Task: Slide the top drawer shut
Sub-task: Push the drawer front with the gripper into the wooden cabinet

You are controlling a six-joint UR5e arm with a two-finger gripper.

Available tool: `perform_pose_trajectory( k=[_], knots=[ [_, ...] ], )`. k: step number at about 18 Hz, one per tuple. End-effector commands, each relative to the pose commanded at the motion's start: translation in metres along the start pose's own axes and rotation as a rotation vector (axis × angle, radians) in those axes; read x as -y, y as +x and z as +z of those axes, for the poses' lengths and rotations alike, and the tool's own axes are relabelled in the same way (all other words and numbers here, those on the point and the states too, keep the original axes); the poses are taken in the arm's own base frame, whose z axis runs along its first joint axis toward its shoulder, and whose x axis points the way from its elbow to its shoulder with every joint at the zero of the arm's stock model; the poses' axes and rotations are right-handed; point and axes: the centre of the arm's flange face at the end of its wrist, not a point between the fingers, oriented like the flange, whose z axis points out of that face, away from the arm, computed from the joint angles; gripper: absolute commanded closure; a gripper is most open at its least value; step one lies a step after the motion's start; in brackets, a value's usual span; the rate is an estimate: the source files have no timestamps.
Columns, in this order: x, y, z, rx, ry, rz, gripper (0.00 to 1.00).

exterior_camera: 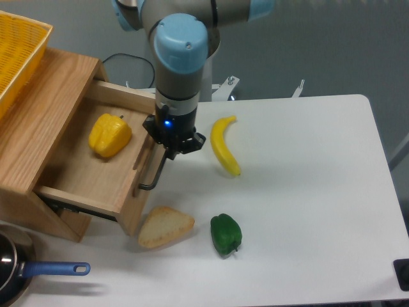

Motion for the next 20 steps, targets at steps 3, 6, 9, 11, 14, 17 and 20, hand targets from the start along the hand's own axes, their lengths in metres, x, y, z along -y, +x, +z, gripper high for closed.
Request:
perform_pose_trajectory(
  k=[3,6,9,11,14,17,20],
  knots=[
    [0.007,0.021,0.004,-0.006,-0.005,0.002,1.00],
    [0.013,0.038,0.008,-0.014,-0.011,0.006,1.00],
    [0.017,0.056,0.012,-0.019,-0.016,0.008,1.00],
    [0.020,0.071,0.015,-0.028,-0.020,0.010,1.00],
    [0.025,0.090,0.016,-0.041,-0.015,0.009,1.00],
    [0.027,0.102,0.017,-0.046,-0.015,0.011,1.00],
    [0.030,0.117,0.018,-0.060,-0.009,0.017,1.00]
  ],
)
